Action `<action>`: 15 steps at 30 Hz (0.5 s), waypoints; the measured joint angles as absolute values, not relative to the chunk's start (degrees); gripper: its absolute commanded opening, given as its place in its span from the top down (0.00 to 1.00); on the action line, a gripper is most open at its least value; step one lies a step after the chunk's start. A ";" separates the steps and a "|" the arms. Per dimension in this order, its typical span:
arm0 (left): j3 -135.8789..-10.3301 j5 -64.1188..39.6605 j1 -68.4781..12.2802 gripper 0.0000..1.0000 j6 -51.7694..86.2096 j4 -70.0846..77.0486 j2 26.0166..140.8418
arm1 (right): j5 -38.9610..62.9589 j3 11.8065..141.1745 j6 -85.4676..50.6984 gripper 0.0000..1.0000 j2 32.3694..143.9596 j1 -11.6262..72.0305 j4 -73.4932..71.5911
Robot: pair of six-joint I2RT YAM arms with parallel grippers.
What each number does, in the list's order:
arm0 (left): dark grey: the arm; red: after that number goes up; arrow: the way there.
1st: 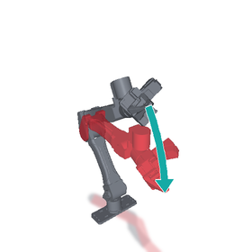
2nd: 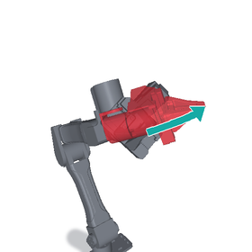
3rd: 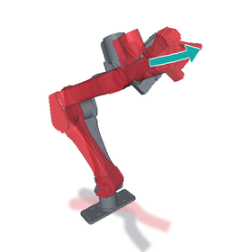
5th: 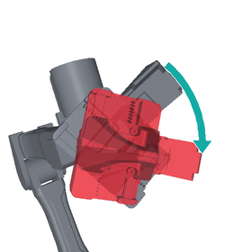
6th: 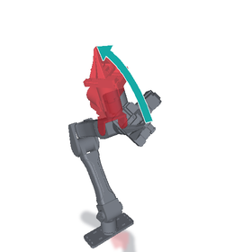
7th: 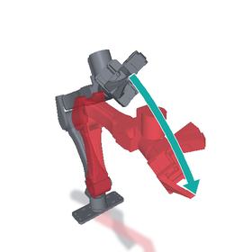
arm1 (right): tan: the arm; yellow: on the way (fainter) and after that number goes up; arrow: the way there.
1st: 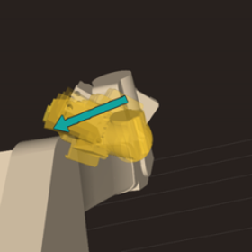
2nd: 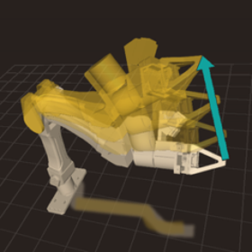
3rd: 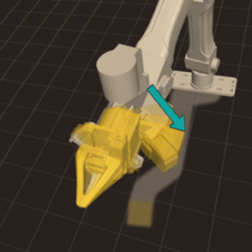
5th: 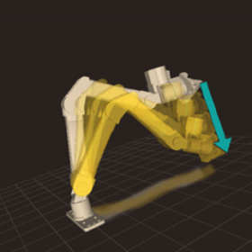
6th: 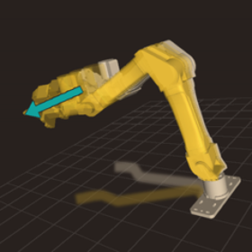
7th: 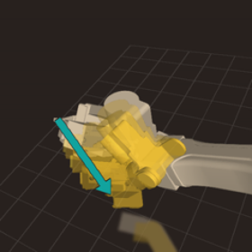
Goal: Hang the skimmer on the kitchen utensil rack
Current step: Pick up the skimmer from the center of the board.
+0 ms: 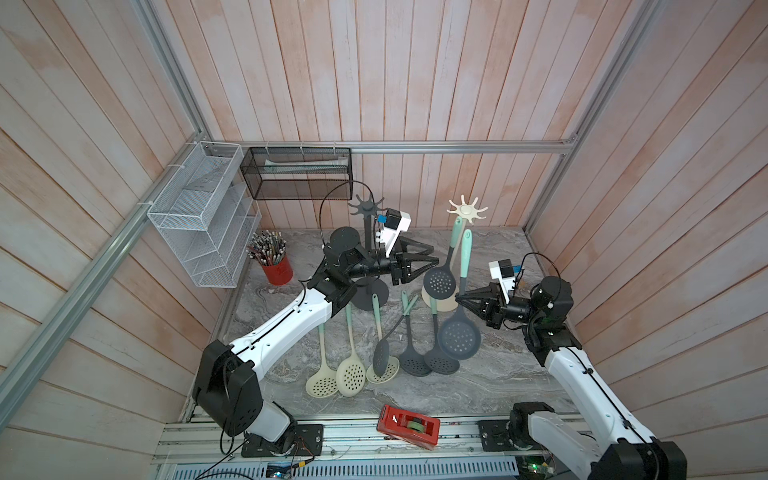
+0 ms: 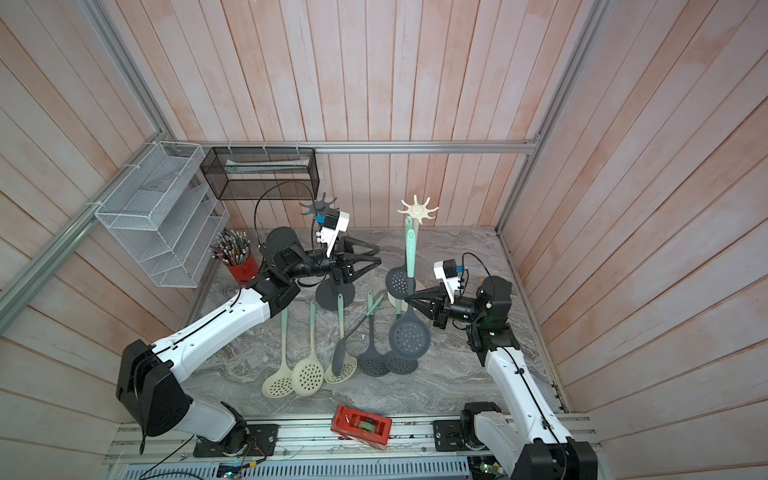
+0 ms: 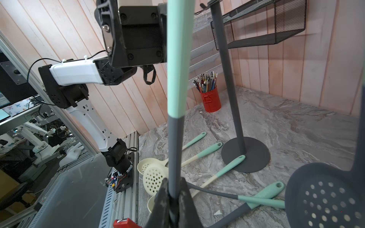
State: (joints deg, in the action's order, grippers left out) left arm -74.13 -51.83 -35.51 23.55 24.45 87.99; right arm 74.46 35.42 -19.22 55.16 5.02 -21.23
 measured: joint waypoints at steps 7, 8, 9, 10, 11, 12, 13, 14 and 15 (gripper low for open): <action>-77.28 -54.22 -37.67 0.48 24.47 25.32 91.98 | 74.43 35.42 -18.37 1.00 55.05 8.56 -19.20; -77.89 -54.61 -38.04 0.48 24.62 25.36 92.42 | 74.43 35.42 -18.31 1.00 55.05 9.02 -19.11; -78.41 -54.87 -38.33 0.49 24.67 25.36 92.73 | 74.41 35.42 -18.20 1.00 55.00 9.39 -18.98; -78.81 -55.13 -38.59 0.49 24.69 25.41 92.97 | 74.39 35.42 -18.09 1.00 55.00 9.67 -18.83; -79.18 -55.27 -38.83 0.50 24.71 25.47 93.23 | 74.37 35.42 -18.00 1.00 54.98 9.91 -18.76; -79.57 -55.33 -39.07 0.52 24.71 25.54 93.49 | 74.24 35.42 -17.98 1.00 54.98 10.13 -18.72; -79.83 -55.42 -39.24 0.55 24.84 25.56 93.73 | 74.22 35.42 -17.96 1.00 54.98 10.26 -18.63; -80.09 -55.51 -39.42 0.59 24.88 25.54 94.02 | 74.11 35.42 -17.93 1.00 54.96 10.39 -18.50; -80.44 -55.53 -39.51 0.63 24.84 25.56 94.37 | 74.00 35.42 -17.91 1.00 54.96 10.48 -18.39</action>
